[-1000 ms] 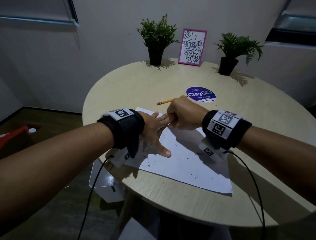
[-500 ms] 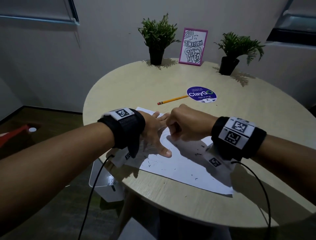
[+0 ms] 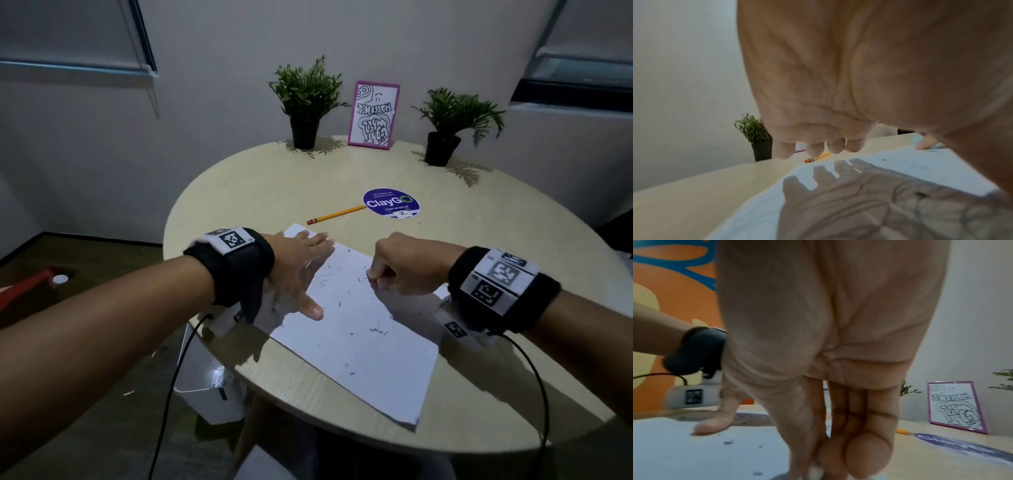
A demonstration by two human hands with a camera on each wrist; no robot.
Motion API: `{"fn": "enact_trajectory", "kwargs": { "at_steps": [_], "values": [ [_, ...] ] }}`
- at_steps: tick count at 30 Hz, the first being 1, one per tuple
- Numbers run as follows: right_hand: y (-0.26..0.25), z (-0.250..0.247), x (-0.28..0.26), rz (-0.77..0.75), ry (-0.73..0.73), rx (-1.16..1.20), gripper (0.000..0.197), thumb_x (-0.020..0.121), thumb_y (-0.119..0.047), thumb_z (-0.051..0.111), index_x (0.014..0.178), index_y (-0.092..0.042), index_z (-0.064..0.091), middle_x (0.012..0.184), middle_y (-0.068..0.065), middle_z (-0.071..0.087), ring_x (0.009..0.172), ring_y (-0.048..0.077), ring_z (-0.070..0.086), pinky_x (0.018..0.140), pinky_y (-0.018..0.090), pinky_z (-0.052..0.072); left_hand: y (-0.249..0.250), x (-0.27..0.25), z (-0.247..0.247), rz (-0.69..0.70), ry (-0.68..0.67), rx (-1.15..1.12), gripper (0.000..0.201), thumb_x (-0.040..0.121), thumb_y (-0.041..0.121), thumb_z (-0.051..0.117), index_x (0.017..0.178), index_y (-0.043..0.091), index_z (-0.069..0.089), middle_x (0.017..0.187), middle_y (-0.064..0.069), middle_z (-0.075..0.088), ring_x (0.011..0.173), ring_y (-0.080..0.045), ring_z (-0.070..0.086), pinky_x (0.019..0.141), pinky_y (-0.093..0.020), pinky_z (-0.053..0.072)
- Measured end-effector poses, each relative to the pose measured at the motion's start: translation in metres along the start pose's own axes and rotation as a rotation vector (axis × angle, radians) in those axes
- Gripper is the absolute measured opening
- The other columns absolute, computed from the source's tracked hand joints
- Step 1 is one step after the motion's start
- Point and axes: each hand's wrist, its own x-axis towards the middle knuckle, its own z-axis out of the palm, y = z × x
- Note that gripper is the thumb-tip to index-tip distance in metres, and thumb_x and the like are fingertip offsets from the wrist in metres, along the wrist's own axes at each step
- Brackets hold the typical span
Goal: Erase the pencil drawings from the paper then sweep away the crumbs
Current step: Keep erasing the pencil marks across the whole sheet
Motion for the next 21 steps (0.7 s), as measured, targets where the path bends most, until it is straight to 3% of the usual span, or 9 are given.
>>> {"fn": "enact_trajectory", "kwargs": {
  "at_steps": [3, 4, 7, 10, 12, 14, 17, 19, 21],
  "values": [
    [-0.010, 0.004, -0.011, -0.018, -0.075, -0.033, 0.017, 0.085, -0.005, 0.056, 0.081, -0.006, 0.072, 0.072, 0.003, 0.069, 0.068, 0.020, 0.062, 0.059, 0.032, 0.051, -0.003, -0.008, -0.008, -0.007, 0.015, 0.112, 0.118, 0.074, 0.070, 0.070, 0.159, 0.023, 0.003, 0.166, 0.005, 0.000, 0.153, -0.021, 0.001, 0.121, -0.054, 0.011],
    [-0.014, 0.005, -0.015, -0.043, -0.096, -0.039, 0.015, 0.085, -0.007, 0.058, 0.082, -0.006, 0.072, 0.074, 0.006, 0.069, 0.071, 0.022, 0.061, 0.059, 0.031, 0.048, -0.007, -0.010, -0.010, -0.012, 0.011, 0.127, 0.114, 0.074, 0.069, 0.070, 0.158, 0.024, 0.008, 0.164, 0.005, 0.007, 0.152, -0.022, 0.006, 0.119, -0.055, 0.015],
    [-0.022, -0.001, -0.022, -0.102, -0.123, -0.016, 0.020, 0.086, -0.011, 0.062, 0.092, -0.021, 0.078, 0.080, -0.010, 0.073, 0.068, -0.001, 0.058, 0.067, 0.029, 0.052, -0.024, -0.009, -0.009, -0.040, -0.017, 0.112, 0.116, 0.070, 0.070, 0.074, 0.158, 0.035, 0.007, 0.164, 0.013, 0.009, 0.153, -0.022, 0.003, 0.120, -0.053, 0.014],
    [-0.016, -0.008, -0.019, -0.107, -0.047, -0.008, 0.033, 0.083, -0.005, 0.056, 0.089, -0.029, 0.077, 0.063, -0.010, 0.063, 0.060, 0.007, 0.053, 0.062, 0.033, 0.049, -0.028, -0.007, -0.011, -0.024, 0.001, 0.147, 0.111, 0.072, 0.065, 0.077, 0.157, 0.038, 0.011, 0.163, 0.012, 0.015, 0.152, -0.020, 0.010, 0.120, -0.045, 0.018],
    [-0.016, -0.005, -0.019, -0.114, -0.057, -0.019, 0.031, 0.084, -0.004, 0.055, 0.084, -0.028, 0.074, 0.053, -0.016, 0.055, 0.057, 0.007, 0.050, 0.059, 0.033, 0.046, -0.024, -0.006, -0.016, -0.014, 0.013, 0.222, 0.104, 0.074, 0.059, 0.078, 0.156, 0.038, 0.016, 0.162, 0.009, 0.018, 0.151, -0.021, 0.013, 0.118, -0.045, 0.023],
    [-0.024, 0.001, -0.022, -0.117, -0.083, 0.003, 0.025, 0.086, -0.006, 0.057, 0.084, -0.024, 0.075, 0.055, -0.019, 0.056, 0.058, 0.001, 0.053, 0.061, 0.031, 0.047, -0.020, -0.006, -0.022, -0.014, 0.019, 0.304, 0.104, 0.074, 0.053, 0.080, 0.156, 0.034, 0.019, 0.163, 0.005, 0.017, 0.149, -0.022, 0.017, 0.114, -0.047, 0.028],
    [-0.039, 0.009, -0.027, -0.134, -0.080, 0.047, 0.021, 0.084, -0.005, 0.057, 0.077, -0.017, 0.073, 0.063, -0.012, 0.061, 0.063, 0.010, 0.056, 0.062, 0.033, 0.051, -0.014, -0.006, -0.025, -0.001, 0.023, 0.264, 0.096, 0.081, 0.047, 0.075, 0.157, 0.030, 0.019, 0.163, 0.004, 0.021, 0.144, -0.022, 0.030, 0.114, -0.043, 0.032],
    [-0.040, 0.011, -0.026, -0.164, -0.069, 0.077, 0.023, 0.084, -0.008, 0.060, 0.072, -0.025, 0.070, 0.062, -0.014, 0.061, 0.063, 0.007, 0.057, 0.064, 0.031, 0.051, -0.003, -0.007, -0.023, 0.018, 0.052, 0.158, 0.087, 0.087, 0.053, 0.066, 0.157, 0.032, 0.020, 0.162, 0.007, 0.026, 0.141, -0.021, 0.036, 0.114, -0.041, 0.033],
    [-0.035, 0.009, -0.022, -0.165, 0.026, 0.100, 0.013, 0.085, -0.017, 0.067, 0.078, -0.027, 0.072, 0.063, -0.014, 0.062, 0.059, 0.003, 0.056, 0.061, 0.025, 0.046, 0.009, -0.004, -0.018, 0.027, 0.073, 0.061, 0.082, 0.087, 0.065, 0.059, 0.155, 0.034, 0.025, 0.151, 0.008, 0.042, 0.133, -0.021, 0.043, 0.106, -0.036, 0.037]
  ]
}}
